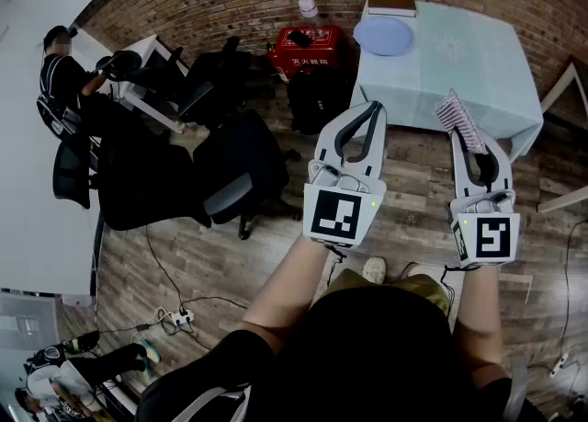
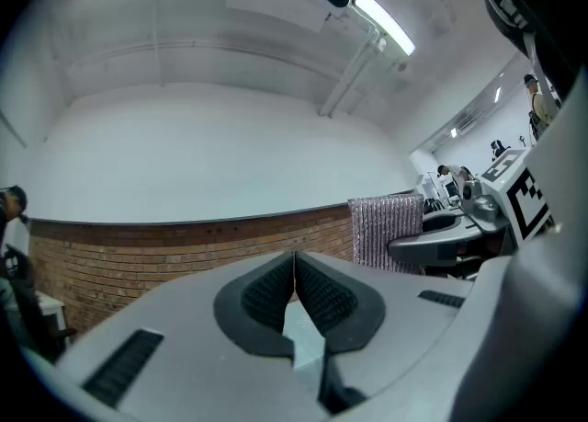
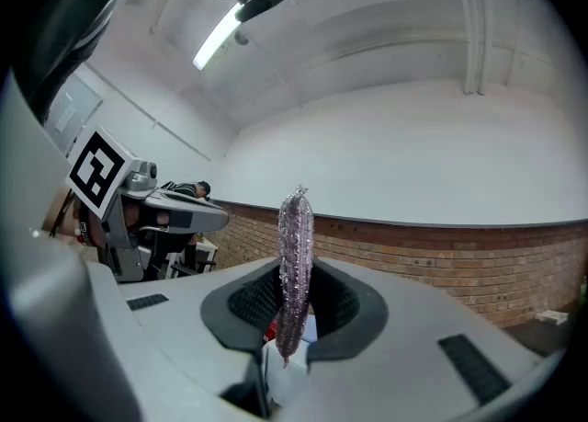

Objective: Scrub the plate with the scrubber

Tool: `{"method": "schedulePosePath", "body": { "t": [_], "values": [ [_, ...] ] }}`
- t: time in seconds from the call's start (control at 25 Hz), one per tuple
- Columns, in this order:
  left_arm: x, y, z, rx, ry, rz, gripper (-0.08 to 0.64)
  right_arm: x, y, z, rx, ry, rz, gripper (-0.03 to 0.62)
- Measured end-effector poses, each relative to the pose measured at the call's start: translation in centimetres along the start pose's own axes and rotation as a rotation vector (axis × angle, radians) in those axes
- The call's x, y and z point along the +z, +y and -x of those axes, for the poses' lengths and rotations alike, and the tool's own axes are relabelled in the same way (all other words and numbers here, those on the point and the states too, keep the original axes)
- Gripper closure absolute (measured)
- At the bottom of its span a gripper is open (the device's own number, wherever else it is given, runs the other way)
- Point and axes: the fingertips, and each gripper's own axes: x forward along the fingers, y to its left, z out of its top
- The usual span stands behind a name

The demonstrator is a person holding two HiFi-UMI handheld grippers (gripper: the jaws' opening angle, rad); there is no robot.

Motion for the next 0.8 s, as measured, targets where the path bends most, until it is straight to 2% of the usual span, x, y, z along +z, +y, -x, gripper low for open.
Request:
{"method": "schedulePosePath", "body": {
  "t": [0.08, 0.24, 0.4, 0.6, 0.8],
  "values": [
    [-0.4, 0.1, 0.1, -0.001, 0.026, 0.007, 0.534, 0.1, 0.1, -0.2, -0.001, -0.005, 0.000, 0.505],
    [-0.2, 0.5, -0.3, 0.002, -0.007, -0.006, 0.534, 0.1, 0.0, -0.8, -0.001, -0.009, -0.002, 0.505],
    [-0.6, 1.0, -0.4, 0.006, 0.000, 0.001, 0.534, -0.1, 0.1, -1.2, 0.002, -0.005, 0.002, 0.505],
    [-2.5, 1.0, -0.5, -0.004, 0.095, 0.037, 0.534, -0.8, -0.3, -1.6, 0.002, 0.002, -0.016, 0.505],
    [-2.4, 1.5, -0.7, 0.000, 0.088, 0.041, 0.534, -0.4, -0.7, -1.9, -0.008, -0.013, -0.030, 0.505]
  ]
}}
